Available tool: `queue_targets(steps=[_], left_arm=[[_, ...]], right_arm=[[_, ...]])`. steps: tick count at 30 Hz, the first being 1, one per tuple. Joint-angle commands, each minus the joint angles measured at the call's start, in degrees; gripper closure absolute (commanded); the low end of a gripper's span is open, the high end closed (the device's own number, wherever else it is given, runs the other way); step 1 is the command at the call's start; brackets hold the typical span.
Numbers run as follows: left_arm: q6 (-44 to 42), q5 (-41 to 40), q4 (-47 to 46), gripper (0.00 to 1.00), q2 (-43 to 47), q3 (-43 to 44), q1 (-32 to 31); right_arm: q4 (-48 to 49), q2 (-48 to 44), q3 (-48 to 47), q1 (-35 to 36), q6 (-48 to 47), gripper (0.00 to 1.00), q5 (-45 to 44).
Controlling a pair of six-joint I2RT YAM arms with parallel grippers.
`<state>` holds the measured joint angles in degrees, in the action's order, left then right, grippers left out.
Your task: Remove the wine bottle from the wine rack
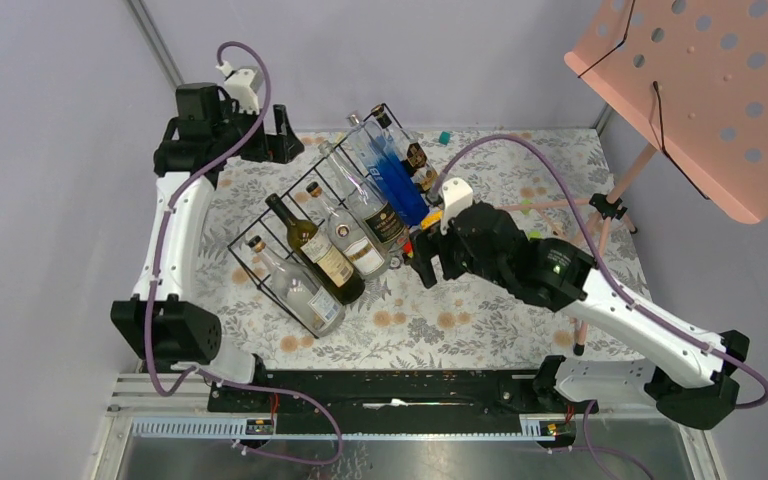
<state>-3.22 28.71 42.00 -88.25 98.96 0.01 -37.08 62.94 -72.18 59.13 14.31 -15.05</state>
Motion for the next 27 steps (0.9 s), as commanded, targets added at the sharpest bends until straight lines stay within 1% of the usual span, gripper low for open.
queue_targets(steps=[1,7,12,16,21,27], left_arm=[[15.27,-10.94,-5.14,0.01,8.02,-4.76,1.20],[20.38,-15.46,-4.65,0.01,18.68,-12.85,1.22],[23.95,-17.83,-6.30,0.01,30.62,-23.32,1.33],[24.36,-18.64,-6.98,0.01,40.21,-31.04,1.37],[24.66,-23.76,-5.34,0.01,49.30,-37.34,1.32],[24.14,-23.30,-3.72,0.01,57.33,-43.19,1.32]], right_arm=[[-3.29,4.69,-7.79,-1.77,-4.49,0.14,2.95],[-4.42,12.32,-15.81,-2.07,-7.10,0.14,3.55],[-2.87,20.04,-22.27,-2.18,-7.70,0.14,7.26],[-1.75,27.24,-28.62,-2.18,-8.77,0.15,9.22],[-1.61,37.22,-38.75,-2.17,-10.70,0.17,10.42],[-1.81,49.34,-50.90,-2.18,-11.67,0.20,9.48]])
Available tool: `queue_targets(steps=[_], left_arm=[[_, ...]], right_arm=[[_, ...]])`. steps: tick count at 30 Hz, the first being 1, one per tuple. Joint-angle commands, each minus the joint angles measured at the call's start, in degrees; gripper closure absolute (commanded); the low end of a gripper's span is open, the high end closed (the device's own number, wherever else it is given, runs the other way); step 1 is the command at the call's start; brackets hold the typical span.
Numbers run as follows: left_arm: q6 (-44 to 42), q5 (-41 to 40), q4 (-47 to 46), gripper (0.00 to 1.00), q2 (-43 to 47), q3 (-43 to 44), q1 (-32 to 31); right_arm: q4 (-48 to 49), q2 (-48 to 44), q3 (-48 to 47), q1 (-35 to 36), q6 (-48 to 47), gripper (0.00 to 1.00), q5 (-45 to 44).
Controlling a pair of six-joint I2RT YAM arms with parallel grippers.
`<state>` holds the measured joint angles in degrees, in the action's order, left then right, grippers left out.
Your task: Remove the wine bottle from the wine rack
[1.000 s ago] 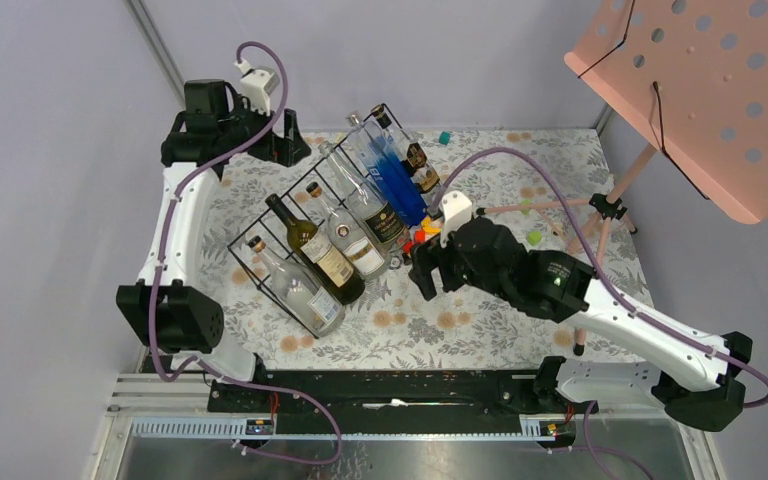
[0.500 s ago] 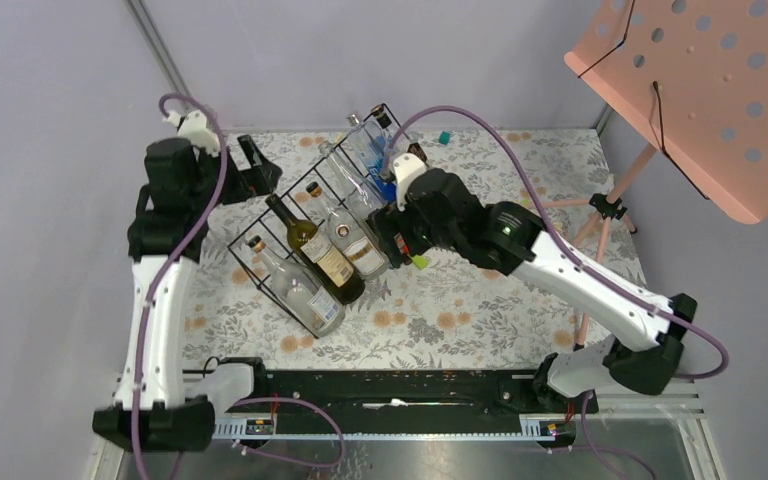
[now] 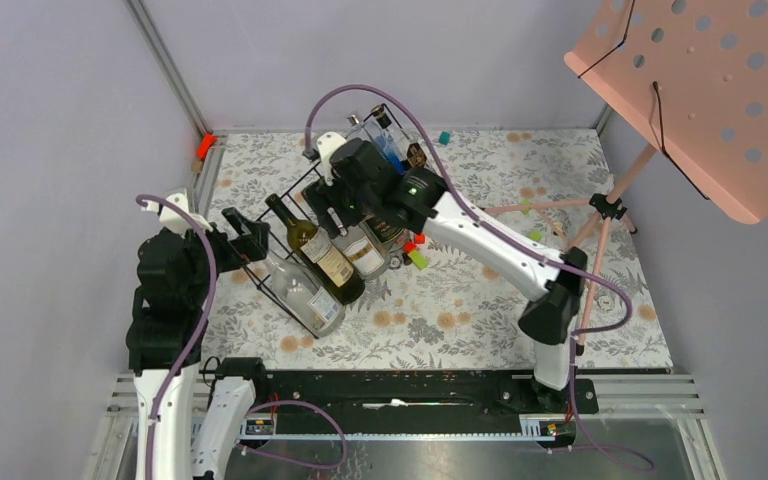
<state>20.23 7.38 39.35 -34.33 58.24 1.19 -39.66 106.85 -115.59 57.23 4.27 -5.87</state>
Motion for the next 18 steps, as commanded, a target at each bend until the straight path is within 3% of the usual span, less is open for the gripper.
queue_targets(steps=[1,9,18], left_arm=[[0.62,-1.71,-0.96,0.01,4.24,-3.10,0.17],[-0.71,-3.46,-0.16,0.01,8.63,-6.47,0.13],[-1.18,-7.12,1.76,0.01,11.65,-9.06,0.12]], right_arm=[[0.59,7.18,-9.48,-0.33,-1.52,0.20,-0.23],[-1.92,19.53,-24.40,-0.86,-1.04,0.23,-1.84],[0.99,24.00,-23.62,-2.83,0.59,0.29,-3.00]])
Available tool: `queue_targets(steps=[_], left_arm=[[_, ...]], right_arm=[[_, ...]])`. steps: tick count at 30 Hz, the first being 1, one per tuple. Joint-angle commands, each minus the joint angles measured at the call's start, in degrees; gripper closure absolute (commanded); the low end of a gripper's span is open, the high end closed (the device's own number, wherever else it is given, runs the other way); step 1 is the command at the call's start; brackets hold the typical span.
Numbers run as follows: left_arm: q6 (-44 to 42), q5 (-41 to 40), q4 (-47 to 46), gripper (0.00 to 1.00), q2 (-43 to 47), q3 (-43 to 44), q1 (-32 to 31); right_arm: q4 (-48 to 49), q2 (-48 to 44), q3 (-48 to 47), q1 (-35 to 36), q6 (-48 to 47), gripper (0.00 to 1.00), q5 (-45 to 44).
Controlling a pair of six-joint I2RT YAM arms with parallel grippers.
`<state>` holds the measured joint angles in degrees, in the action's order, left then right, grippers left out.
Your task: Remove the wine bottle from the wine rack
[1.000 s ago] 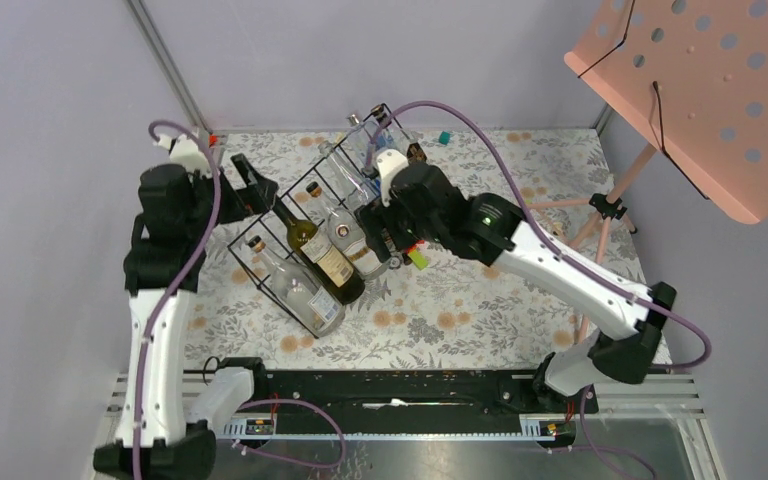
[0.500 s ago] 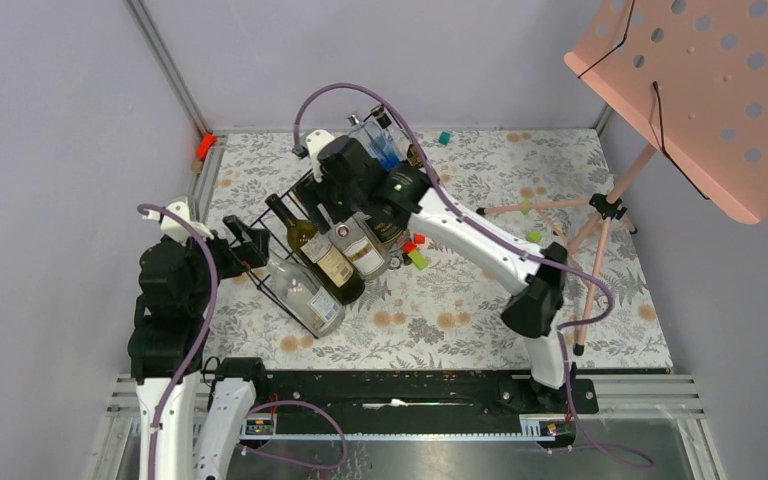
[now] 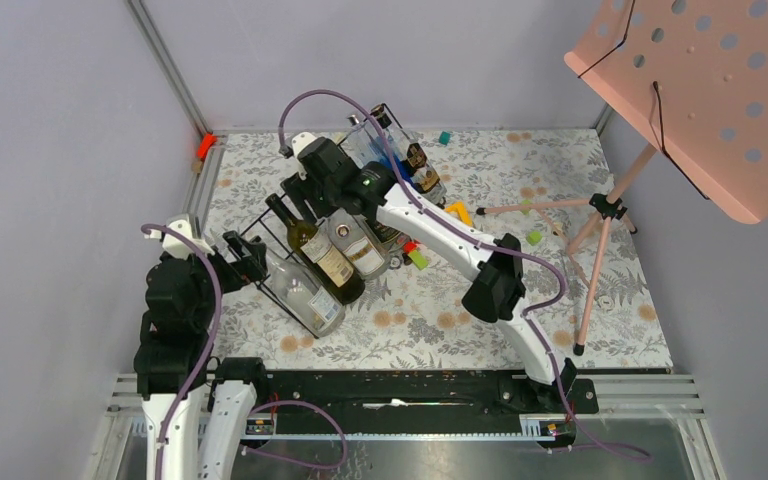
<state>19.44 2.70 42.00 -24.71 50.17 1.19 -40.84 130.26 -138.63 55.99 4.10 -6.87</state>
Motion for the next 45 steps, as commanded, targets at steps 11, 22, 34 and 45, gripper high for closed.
queue_targets(steps=[11,22,34,45], left_arm=[[-0.55,-5.06,-1.55,0.01,2.28,-2.53,0.09],[-0.55,-5.51,-1.57,0.01,1.67,-2.80,0.08],[-0.55,-5.95,-1.47,0.01,2.20,-2.95,0.13],[-0.55,-6.05,-1.39,0.01,1.74,-3.15,0.06]], right_arm=[[5.47,5.03,-1.69,-2.99,1.17,0.38,0.95],[8.22,4.20,0.17,-2.99,-0.32,0.70,2.35],[11.53,-4.56,6.04,-2.99,-1.46,1.00,2.83],[16.61,-17.62,19.17,-2.99,0.34,1.00,4.21]])
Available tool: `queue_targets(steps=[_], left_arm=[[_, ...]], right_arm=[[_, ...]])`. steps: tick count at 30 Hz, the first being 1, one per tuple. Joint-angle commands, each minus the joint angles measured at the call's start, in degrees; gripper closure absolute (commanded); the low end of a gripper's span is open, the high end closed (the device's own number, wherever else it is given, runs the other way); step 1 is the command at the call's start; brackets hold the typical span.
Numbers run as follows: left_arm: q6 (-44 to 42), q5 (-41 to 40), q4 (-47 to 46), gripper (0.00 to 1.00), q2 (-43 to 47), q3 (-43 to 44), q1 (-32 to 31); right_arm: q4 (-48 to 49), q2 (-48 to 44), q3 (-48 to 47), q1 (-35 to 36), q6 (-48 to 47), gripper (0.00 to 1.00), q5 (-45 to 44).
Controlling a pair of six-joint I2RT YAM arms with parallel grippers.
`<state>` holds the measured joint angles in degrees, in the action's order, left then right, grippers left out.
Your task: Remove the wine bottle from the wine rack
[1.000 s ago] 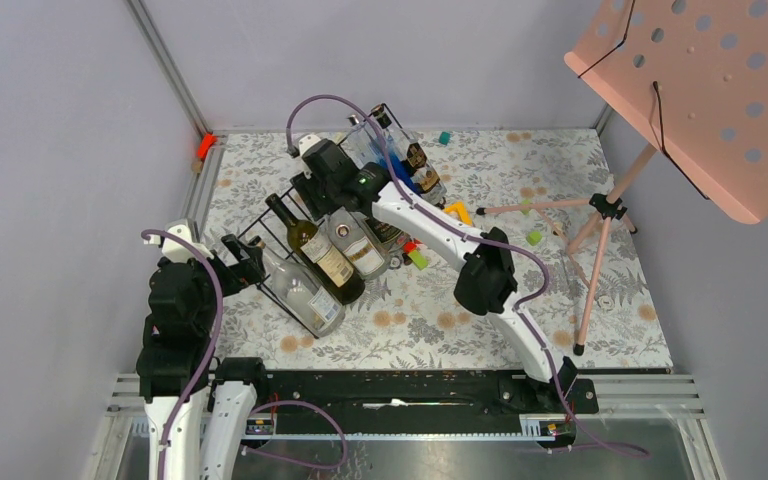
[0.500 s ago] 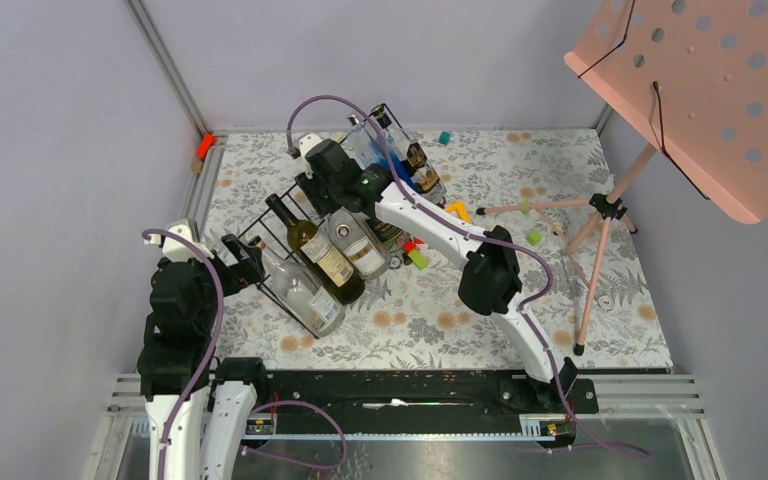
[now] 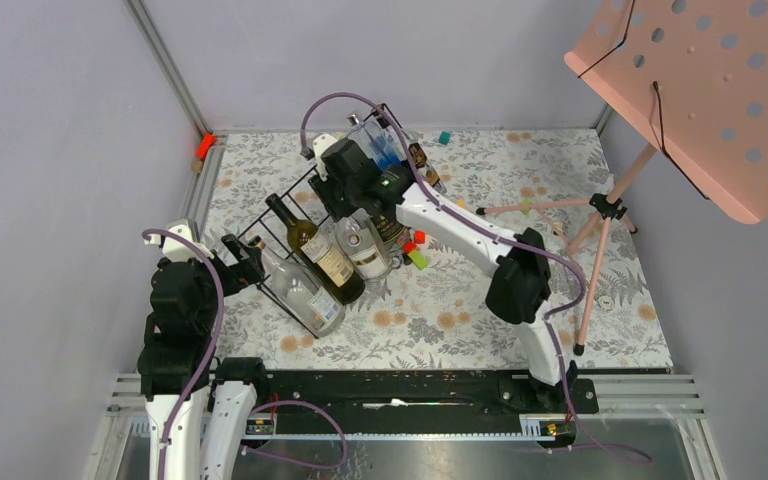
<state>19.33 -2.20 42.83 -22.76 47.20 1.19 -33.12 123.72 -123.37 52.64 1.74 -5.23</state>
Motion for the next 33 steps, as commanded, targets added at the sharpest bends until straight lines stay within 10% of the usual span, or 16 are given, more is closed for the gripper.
queue_targets(steps=[1,33], left_arm=[[-0.44,-1.14,-2.20,0.01,-0.23,-0.18,0.09],[-0.52,1.24,-2.48,0.01,-2.31,-0.18,0.08]], right_arm=[[10.17,-12.86,6.24,0.40,3.05,1.00,2.59],[25.05,-58.40,59.97,4.57,6.76,1.00,-7.13]])
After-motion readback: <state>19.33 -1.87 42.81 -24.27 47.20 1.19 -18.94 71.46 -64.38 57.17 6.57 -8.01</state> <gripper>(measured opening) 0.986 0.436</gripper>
